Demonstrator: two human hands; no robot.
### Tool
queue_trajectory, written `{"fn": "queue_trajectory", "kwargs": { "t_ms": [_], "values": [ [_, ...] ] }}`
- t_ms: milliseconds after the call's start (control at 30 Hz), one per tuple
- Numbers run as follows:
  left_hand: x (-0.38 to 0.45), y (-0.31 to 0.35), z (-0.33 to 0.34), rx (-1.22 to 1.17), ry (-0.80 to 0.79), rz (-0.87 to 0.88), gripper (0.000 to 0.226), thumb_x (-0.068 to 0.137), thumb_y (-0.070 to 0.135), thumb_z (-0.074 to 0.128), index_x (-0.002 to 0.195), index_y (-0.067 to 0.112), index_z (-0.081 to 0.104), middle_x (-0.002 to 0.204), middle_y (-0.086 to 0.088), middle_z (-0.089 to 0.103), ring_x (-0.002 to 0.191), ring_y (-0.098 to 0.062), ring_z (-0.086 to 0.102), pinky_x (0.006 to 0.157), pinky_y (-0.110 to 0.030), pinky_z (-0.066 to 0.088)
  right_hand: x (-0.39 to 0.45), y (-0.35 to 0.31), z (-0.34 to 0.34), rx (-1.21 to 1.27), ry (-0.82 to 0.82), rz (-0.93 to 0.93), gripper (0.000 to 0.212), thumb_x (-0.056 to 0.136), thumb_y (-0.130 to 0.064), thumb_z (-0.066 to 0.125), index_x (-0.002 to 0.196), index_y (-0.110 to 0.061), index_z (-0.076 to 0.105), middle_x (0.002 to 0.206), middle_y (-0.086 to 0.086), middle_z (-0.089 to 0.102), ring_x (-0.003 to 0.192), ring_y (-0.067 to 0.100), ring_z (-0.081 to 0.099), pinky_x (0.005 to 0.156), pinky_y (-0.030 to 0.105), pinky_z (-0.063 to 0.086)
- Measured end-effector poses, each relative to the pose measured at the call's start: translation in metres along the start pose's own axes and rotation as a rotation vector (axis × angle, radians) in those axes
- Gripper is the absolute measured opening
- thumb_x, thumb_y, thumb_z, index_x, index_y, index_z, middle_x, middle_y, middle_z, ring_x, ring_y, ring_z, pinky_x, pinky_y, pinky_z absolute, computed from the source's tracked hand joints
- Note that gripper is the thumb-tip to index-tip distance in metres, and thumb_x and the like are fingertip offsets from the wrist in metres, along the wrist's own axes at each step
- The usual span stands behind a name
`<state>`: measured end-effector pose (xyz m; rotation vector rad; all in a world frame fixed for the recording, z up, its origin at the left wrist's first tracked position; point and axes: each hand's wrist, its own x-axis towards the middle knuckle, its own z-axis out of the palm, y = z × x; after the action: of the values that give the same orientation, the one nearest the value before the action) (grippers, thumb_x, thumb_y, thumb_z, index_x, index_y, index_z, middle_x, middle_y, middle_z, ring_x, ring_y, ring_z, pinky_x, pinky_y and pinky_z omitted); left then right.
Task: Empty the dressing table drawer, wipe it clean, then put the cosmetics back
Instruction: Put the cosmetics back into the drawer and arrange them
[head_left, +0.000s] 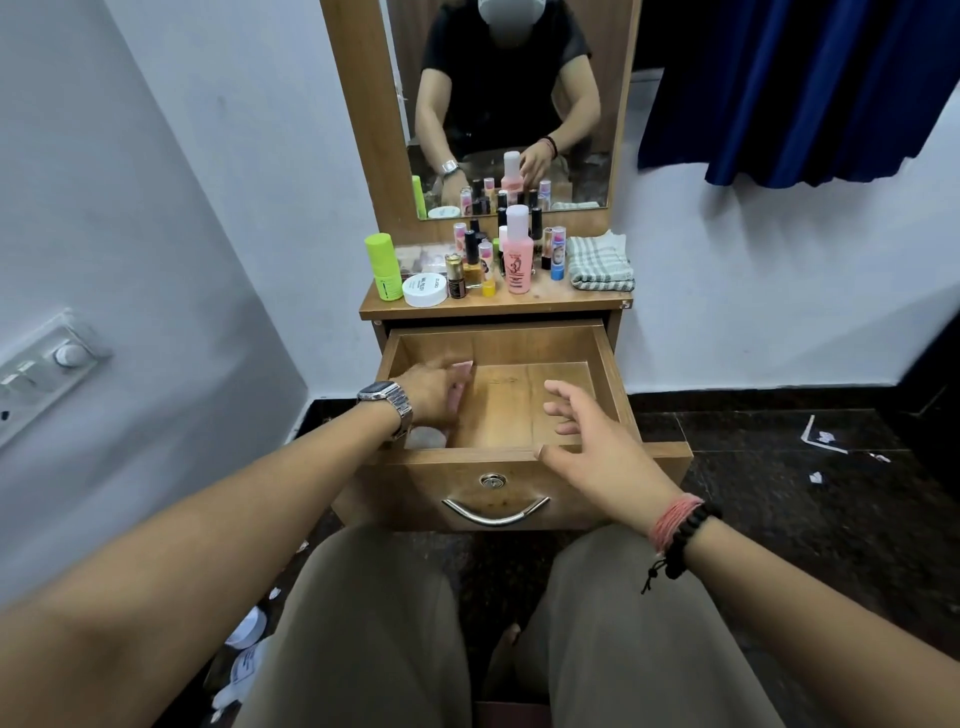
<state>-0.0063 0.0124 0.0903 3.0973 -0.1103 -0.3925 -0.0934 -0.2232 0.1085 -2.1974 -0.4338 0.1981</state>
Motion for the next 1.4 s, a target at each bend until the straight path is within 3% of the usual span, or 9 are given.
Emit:
{"fn": "queue_trajectory", "kwargs": {
  "t_ms": [133,367,633,767,933,1067,1133,1233,1400],
  "values": [
    [-0.008,0.007,-0.001,0.207,-0.241,0.081,0.062,0.084,0.022,0.069,0.14,0.017,0.044,0.145,-0.007,0.042,0.127,-0.028,0.045,0.1,-0.036,0.043,-0.005,-0.003,0.002,-0.147,-0.003,-0.093,0.062,0.091,-0.026,0.057,0.144,-0.036,0.028,0.141,-0.009,0.045,0.119,0.009,0.049,0.099,0.026,0.041],
    [-0.007,0.0,0.002,0.202,-0.245,-0.06,0.039,0.088,0.015,0.064,0.125,0.009,0.054,0.115,-0.009,0.058,0.091,-0.022,0.052,0.074,-0.027,0.043,-0.011,-0.006,0.002,-0.396,0.02,-0.25,0.056,0.092,-0.026,0.051,0.143,-0.031,0.03,0.135,-0.01,0.05,0.123,0.013,0.041,0.105,0.035,0.037],
    [-0.003,-0.004,0.001,0.263,-0.254,-0.005,0.045,0.084,0.026,0.068,0.126,0.013,0.054,0.124,-0.008,0.058,0.108,-0.024,0.058,0.078,-0.028,0.048,-0.011,-0.004,0.0,-0.44,-0.007,-0.212,0.059,0.094,-0.03,0.05,0.146,-0.033,0.024,0.141,-0.013,0.043,0.132,0.01,0.034,0.109,0.037,0.025],
    [-0.005,-0.006,-0.013,0.278,0.002,0.055,0.071,0.08,0.058,0.063,0.137,0.022,0.044,0.14,-0.004,0.047,0.119,-0.027,0.053,0.091,-0.037,0.049,-0.011,-0.001,0.001,-0.444,-0.019,-0.224,0.063,0.093,-0.032,0.05,0.147,-0.034,0.019,0.141,-0.013,0.043,0.132,0.009,0.033,0.109,0.036,0.024],
    [-0.019,-0.013,-0.062,-0.028,0.597,0.107,0.024,0.09,0.04,0.055,0.109,0.027,0.064,0.108,0.002,0.067,0.099,-0.022,0.063,0.076,-0.034,0.051,-0.01,0.002,0.002,-0.445,-0.039,-0.219,0.064,0.093,-0.034,0.05,0.148,-0.034,0.017,0.14,-0.013,0.042,0.132,0.006,0.032,0.11,0.033,0.021],
    [-0.01,-0.043,-0.099,-0.269,0.867,0.055,0.024,0.088,0.026,0.061,0.111,0.019,0.063,0.111,-0.002,0.062,0.1,-0.021,0.06,0.083,-0.032,0.045,-0.01,0.003,0.004,-0.459,-0.067,-0.222,0.066,0.093,-0.035,0.049,0.149,-0.034,0.014,0.147,-0.014,0.035,0.136,0.004,0.026,0.112,0.033,0.017],
    [0.003,-0.062,-0.112,-0.343,0.888,-0.026,0.037,0.084,0.024,0.064,0.121,0.018,0.059,0.125,-0.008,0.055,0.111,-0.025,0.056,0.094,-0.033,0.043,-0.009,0.002,0.004,-0.464,-0.071,-0.223,0.066,0.093,-0.035,0.049,0.149,-0.034,0.014,0.148,-0.014,0.035,0.137,0.004,0.025,0.112,0.032,0.017],
    [0.02,-0.081,-0.119,-0.39,0.72,-0.135,0.057,0.084,0.026,0.068,0.137,0.02,0.048,0.14,-0.013,0.044,0.125,-0.029,0.047,0.105,-0.036,0.038,-0.009,0.002,0.005,-0.491,-0.084,-0.222,0.066,0.093,-0.036,0.048,0.149,-0.034,0.013,0.147,-0.014,0.035,0.136,0.004,0.026,0.112,0.032,0.015],
    [0.038,-0.088,-0.11,-0.298,0.551,-0.129,0.055,0.084,0.023,0.069,0.135,0.019,0.05,0.136,-0.017,0.048,0.122,-0.035,0.048,0.1,-0.041,0.041,-0.009,0.004,0.005,-0.52,-0.1,-0.228,0.067,0.093,-0.036,0.048,0.149,-0.034,0.012,0.149,-0.013,0.033,0.136,0.004,0.026,0.111,0.03,0.015]
  ]
}}
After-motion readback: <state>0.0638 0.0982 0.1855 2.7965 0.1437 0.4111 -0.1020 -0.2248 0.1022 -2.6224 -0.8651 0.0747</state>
